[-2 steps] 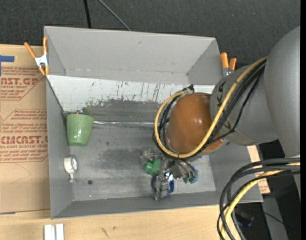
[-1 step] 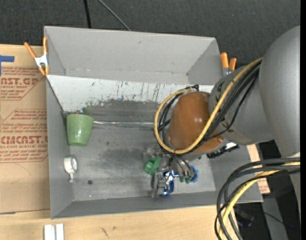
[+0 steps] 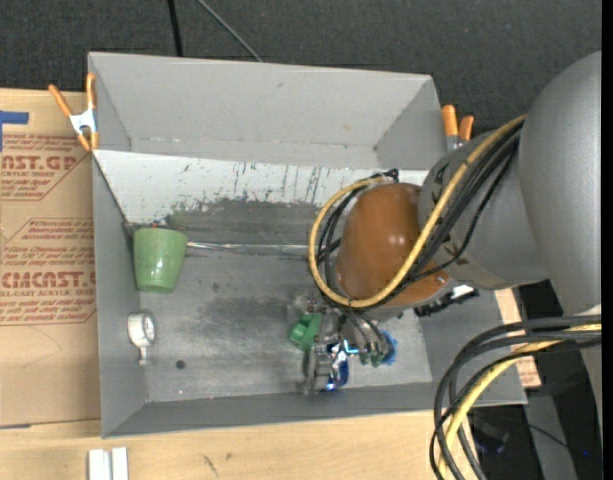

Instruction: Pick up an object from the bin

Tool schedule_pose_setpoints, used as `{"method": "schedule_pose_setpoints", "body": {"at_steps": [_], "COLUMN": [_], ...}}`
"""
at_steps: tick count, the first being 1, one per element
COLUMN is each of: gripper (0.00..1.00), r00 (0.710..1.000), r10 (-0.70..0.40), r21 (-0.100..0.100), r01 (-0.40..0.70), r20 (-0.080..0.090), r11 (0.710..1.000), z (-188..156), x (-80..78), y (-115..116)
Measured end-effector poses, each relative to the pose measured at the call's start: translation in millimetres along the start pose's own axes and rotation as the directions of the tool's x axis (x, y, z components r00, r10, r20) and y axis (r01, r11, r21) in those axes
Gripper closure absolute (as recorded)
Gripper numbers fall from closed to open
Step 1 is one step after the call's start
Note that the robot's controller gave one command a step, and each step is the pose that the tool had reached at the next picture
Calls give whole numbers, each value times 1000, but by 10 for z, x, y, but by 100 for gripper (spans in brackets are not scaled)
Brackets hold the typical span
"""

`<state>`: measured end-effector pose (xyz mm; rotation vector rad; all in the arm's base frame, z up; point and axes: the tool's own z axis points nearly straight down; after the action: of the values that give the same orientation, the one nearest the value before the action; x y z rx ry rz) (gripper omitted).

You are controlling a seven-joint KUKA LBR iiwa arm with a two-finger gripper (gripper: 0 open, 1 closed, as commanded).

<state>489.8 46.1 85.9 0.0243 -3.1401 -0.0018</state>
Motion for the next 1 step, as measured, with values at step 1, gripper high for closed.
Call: {"method": "schedule_pose_setpoints", "body": {"at_steps": [1], "gripper": [0], "r00": [947], "r10": [-321], "r21": [2], "r01": [321], "r20": [4], "r11": [947], "z": [-234], "x": [-178], "y": [0]}}
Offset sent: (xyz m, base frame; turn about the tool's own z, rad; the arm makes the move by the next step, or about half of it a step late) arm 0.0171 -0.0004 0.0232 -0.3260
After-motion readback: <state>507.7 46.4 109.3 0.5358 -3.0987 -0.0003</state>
